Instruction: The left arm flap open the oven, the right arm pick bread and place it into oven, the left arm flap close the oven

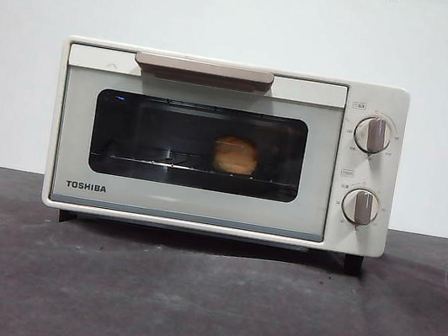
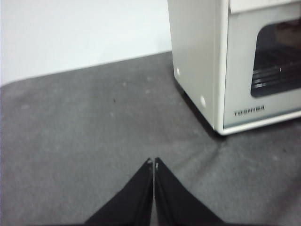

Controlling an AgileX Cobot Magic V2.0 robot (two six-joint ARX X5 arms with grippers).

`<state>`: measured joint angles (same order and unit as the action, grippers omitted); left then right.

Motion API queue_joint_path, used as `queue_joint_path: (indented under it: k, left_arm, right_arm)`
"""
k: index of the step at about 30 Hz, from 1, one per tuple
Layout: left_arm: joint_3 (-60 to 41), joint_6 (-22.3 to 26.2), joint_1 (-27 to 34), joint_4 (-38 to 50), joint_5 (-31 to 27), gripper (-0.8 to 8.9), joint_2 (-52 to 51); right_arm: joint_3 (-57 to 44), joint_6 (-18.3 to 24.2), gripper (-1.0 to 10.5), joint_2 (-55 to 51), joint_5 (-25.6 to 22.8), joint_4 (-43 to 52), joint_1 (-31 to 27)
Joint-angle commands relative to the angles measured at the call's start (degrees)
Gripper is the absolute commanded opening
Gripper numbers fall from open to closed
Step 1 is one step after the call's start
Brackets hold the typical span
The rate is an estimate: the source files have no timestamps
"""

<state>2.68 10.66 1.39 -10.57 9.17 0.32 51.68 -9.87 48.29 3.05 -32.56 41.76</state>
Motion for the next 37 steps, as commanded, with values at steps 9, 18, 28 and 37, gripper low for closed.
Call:
queue_joint_path:
  k: [9,18,28,37]
  left_arm:
    - [-1.8,0.7,0.1,-0.2,0.0,0.16,-0.1]
    - [-1.8,0.5,0.1,-0.2,0.0,0.16,-0.1]
    - [-1.8,0.5,0.1,-0.2,0.0,0.16,-0.1]
    - [-1.8,0.5,0.1,-0.2,0.0,0.16,-0.1]
  right_arm:
    - [0.7,-0.2,0.1,0.3,-0.1,0.5,0.4]
    - [0.7,-0.2,0.1,0.3,-0.1,0.5,0.4]
    - [0.7,-0.2,0.1,0.3,-0.1,0.5,0.4]
    - [0.7,2.0,0.1,0.3,-0.6,0.7,0.4]
